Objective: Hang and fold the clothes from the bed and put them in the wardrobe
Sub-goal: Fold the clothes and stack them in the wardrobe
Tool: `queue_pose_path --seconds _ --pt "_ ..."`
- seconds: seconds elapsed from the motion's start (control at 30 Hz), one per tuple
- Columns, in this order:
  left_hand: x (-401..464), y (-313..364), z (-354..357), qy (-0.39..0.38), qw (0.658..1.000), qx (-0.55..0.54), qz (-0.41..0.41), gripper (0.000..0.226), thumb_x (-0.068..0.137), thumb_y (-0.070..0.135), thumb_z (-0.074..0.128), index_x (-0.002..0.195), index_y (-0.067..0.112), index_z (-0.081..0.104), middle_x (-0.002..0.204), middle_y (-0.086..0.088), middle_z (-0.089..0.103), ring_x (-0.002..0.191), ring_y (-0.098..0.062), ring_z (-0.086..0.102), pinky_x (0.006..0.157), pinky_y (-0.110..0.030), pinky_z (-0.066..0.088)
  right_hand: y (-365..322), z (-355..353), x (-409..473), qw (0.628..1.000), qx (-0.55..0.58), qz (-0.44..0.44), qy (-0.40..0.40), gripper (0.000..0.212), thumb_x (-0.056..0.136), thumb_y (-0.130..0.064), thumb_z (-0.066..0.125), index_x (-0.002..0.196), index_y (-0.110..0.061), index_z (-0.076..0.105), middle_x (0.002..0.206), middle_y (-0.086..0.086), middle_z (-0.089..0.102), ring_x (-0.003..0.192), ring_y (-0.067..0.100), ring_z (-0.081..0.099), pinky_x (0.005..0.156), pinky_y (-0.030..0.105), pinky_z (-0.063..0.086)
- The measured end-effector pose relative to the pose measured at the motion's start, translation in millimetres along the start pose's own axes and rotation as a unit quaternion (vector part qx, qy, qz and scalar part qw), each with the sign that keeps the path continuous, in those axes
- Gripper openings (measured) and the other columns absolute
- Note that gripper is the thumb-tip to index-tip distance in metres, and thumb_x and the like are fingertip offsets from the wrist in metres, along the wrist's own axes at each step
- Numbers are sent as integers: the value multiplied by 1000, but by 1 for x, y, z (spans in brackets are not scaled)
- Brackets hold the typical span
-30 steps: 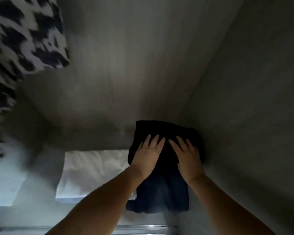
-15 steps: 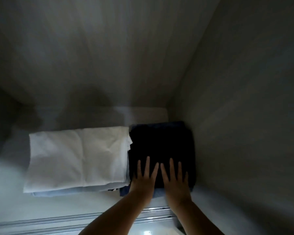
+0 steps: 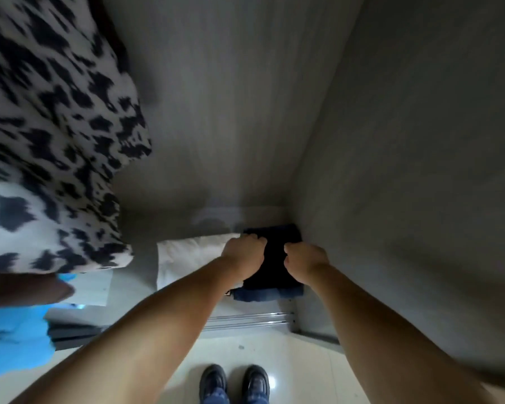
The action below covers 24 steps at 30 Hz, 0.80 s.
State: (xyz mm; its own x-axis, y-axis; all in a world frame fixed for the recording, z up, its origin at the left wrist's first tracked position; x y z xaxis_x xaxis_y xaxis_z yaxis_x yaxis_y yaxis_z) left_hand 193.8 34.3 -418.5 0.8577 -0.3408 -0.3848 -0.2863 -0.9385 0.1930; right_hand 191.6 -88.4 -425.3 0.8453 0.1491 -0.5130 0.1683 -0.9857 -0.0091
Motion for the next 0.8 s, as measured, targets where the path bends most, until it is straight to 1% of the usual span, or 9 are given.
queue_pose_path --seconds 0.07,0.13,0.23,0.37,0.47,0.57,0.67,0.8 --pt "-28 2 -43 25 1000 9 -10 28 97 21 40 121 13 54 120 -12 60 110 -31 58 82 -37 47 -6 -37 -29 1000 8 1 16 30 98 -20 37 121 -12 55 123 12 60 113 30 57 85 33 44" --pt "-54 8 -79 50 999 7 -17 28 96 19 41 120 15 55 120 -12 62 110 -32 59 85 -37 47 -15 -66 -52 999 24 -6 34 30 97 -22 39 119 -11 57 122 13 61 113 30 57 87 34 45" --pt "-88 19 -112 79 996 -27 -40 35 94 14 42 127 15 54 128 -12 57 117 -33 55 92 -38 45 -27 -93 -86 997 24 -22 67 32 95 -24 42 121 -12 58 124 13 60 115 31 57 90 35 46" --pt "-121 30 -131 61 996 -39 -46 41 95 14 41 135 17 48 137 -12 52 123 -32 51 99 -39 44 -34 -111 -131 995 -12 -39 87 35 98 -25 38 125 -13 56 125 13 58 115 30 56 88 35 46" --pt "-141 35 -140 58 997 -24 -36 41 95 16 42 136 20 47 138 -10 51 123 -30 52 99 -37 44 -31 -113 -159 995 -14 -14 100 33 98 -25 37 121 -12 56 124 13 59 113 30 57 87 34 45" --pt "-161 44 -141 70 997 -8 -3 36 95 20 43 130 20 51 133 -10 55 119 -31 55 95 -36 47 -30 -112 -194 993 -3 28 115 33 97 -26 37 121 -13 56 124 12 59 114 30 57 85 32 45" --pt "-183 65 -127 54 997 2 55 31 95 22 42 123 19 55 126 -10 59 112 -32 58 88 -36 48 -29 -95 -234 990 17 78 118 32 96 -26 40 117 -16 60 121 10 62 111 31 58 81 32 46" --pt "-212 114 -101 27 988 43 144 27 94 18 39 114 20 57 119 -8 61 106 -32 58 81 -36 47 -19 -62 -296 986 7 133 104 31 97 -20 39 118 -14 62 120 8 63 111 31 59 77 37 46"
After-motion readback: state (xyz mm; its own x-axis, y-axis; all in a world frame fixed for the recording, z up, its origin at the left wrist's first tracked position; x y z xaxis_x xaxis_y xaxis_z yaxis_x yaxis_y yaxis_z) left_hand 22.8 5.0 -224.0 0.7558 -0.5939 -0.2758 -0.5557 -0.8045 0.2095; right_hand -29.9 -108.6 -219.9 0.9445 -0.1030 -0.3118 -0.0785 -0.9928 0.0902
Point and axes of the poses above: each hand's wrist, its own x-axis towards the middle knuckle, its own z-axis out of the palm, y = z × x, the point moved 5 cm from there along x, towards the middle knuckle
